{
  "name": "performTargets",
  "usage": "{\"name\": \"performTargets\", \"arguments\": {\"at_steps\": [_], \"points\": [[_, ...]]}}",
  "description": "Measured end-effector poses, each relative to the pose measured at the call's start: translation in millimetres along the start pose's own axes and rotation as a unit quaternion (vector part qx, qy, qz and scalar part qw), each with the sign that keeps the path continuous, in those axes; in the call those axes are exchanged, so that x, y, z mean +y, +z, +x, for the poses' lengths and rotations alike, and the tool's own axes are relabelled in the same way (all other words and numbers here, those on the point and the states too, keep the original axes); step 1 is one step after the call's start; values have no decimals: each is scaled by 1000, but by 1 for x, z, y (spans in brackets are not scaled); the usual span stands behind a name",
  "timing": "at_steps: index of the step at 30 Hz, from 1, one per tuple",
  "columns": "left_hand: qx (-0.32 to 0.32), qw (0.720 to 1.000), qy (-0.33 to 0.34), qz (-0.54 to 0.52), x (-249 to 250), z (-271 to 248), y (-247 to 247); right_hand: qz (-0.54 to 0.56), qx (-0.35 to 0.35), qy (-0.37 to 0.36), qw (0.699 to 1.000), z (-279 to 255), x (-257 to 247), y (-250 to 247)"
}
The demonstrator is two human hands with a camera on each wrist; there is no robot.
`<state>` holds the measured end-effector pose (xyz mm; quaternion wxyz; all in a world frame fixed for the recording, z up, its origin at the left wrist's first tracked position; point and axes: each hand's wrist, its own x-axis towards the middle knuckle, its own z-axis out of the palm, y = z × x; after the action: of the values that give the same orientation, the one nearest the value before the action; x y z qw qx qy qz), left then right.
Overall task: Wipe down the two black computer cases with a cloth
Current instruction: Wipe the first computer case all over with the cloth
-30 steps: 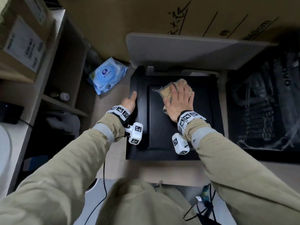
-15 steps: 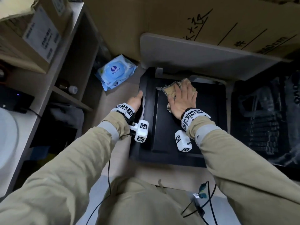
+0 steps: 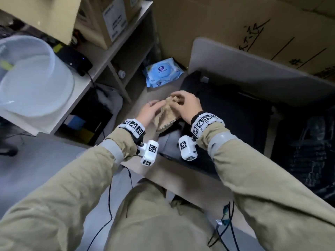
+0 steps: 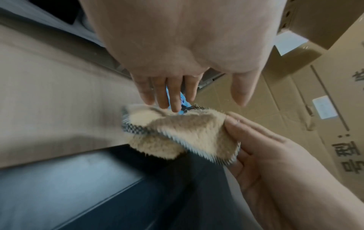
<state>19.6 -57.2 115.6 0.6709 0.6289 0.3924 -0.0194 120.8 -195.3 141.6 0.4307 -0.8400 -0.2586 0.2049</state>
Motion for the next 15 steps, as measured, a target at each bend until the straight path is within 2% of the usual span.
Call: {"name": "performTargets", "arguments": {"at_steps": [2, 5, 7, 12, 15], "points": [[-34, 998, 7, -47, 8, -13, 0, 23, 5, -10, 1000, 4, -20, 8], [-77, 992, -1, -96, 16, -16, -11, 48, -16, 18, 999, 15, -35, 10], [-78, 994, -2, -74, 21, -8, -16, 40, -33, 31, 998, 26, -36, 8], [-30, 998, 16, 50, 31, 34, -20, 27, -53, 81, 995, 59, -33, 8], [6, 995, -2, 101, 44, 68, -24, -105, -30, 137, 984, 91, -24, -5]]}}
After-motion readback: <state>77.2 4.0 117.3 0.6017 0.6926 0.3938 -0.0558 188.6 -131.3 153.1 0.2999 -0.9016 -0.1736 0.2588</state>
